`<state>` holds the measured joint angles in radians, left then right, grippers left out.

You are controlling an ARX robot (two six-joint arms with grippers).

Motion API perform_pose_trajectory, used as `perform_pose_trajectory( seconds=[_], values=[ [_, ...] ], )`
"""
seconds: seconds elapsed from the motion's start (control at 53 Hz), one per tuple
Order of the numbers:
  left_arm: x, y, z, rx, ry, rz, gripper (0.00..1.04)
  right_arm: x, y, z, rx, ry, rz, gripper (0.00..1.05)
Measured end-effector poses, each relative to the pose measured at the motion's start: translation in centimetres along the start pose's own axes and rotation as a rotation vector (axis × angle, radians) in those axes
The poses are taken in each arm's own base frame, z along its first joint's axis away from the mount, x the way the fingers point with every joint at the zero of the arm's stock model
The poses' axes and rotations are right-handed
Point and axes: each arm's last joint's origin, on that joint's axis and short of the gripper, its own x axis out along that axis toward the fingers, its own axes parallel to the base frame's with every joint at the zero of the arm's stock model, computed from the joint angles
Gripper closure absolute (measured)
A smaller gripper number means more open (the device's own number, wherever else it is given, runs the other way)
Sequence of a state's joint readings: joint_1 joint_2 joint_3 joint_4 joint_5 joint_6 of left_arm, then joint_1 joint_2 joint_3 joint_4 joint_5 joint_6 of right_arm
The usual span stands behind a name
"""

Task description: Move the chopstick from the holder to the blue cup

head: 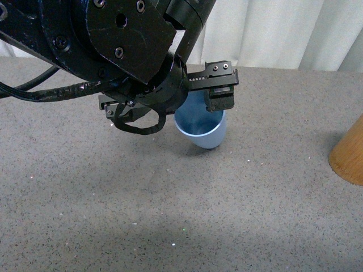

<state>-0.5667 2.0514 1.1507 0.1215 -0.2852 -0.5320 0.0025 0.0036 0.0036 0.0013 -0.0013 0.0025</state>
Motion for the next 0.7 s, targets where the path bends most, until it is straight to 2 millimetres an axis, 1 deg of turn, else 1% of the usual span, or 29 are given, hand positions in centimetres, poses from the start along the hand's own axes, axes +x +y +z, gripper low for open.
perform_pose_trajectory(
  seconds=[0.226,0.415,0.698],
  values=[
    [-0.01,-0.03,0.01,0.002,0.003,0.0,0.07,0.0,0.0,0.0,0.0,0.0,0.0,0.1],
    [-0.07,-0.28,0.45,0.0,-0.003,-0.007,0.07,0.0,0.0,0.0,0.0,0.0,0.0,0.1],
    [-0.12,-0.4,0.35,0.004,0.009,-0.012,0.07,0.0,0.0,0.0,0.0,0.0,0.0,0.1]
  ],
)
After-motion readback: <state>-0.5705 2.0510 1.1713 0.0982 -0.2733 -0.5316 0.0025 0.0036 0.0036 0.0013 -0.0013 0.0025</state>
